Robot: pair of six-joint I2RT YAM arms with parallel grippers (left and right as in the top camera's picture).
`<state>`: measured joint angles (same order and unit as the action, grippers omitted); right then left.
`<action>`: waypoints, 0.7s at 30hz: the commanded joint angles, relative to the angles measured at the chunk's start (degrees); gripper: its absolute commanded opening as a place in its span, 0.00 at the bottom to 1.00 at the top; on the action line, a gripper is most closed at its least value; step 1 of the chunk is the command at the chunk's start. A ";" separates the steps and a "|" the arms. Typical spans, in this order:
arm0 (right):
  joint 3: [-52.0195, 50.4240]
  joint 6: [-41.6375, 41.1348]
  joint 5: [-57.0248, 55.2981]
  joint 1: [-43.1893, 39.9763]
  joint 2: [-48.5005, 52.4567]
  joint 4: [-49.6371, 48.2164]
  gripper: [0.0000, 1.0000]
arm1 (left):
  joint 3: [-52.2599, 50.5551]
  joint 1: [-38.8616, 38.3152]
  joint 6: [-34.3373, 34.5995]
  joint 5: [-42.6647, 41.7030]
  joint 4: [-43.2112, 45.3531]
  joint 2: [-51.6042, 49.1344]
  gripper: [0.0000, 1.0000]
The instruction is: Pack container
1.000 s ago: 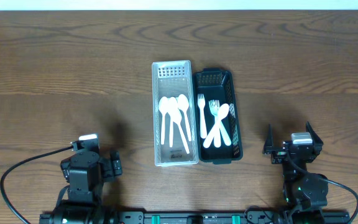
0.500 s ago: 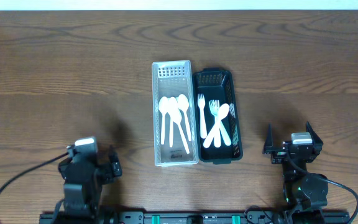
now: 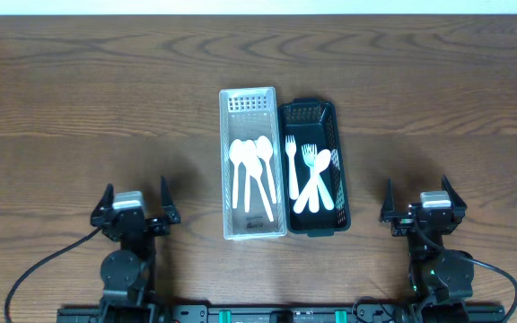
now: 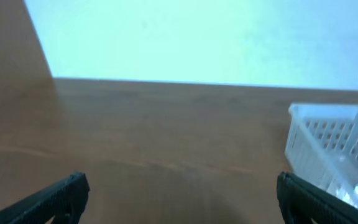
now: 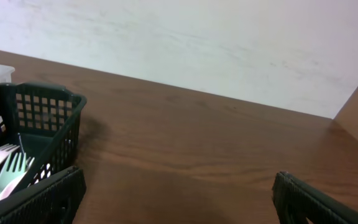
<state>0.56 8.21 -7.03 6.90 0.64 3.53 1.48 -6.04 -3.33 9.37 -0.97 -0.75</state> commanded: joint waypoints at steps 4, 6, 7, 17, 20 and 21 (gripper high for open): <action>-0.24 0.76 0.42 0.26 -0.35 -0.07 0.99 | -1.25 0.24 -1.79 0.09 -2.40 0.66 0.98; -0.24 0.76 0.42 0.26 -0.35 -0.07 0.99 | -1.25 0.26 -1.79 0.09 -2.38 0.66 0.98; -0.24 0.76 0.42 0.26 -0.35 -0.07 0.99 | -1.25 0.31 -1.79 0.09 -2.38 0.66 0.98; -0.24 0.74 0.42 0.26 -0.35 -0.07 0.99 | -1.25 2.45 -1.81 0.11 -2.38 0.50 0.98; -0.24 0.74 0.39 0.26 -0.35 -0.07 0.99 | -1.25 2.45 -1.79 0.11 -2.38 0.48 0.98; -0.24 0.74 0.42 0.26 -0.35 -0.07 0.99 | -1.25 2.45 -1.81 0.11 -2.38 0.48 0.98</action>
<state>0.56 8.21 -7.05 6.90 0.64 3.44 1.54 -3.84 -4.56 9.19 -1.34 -0.62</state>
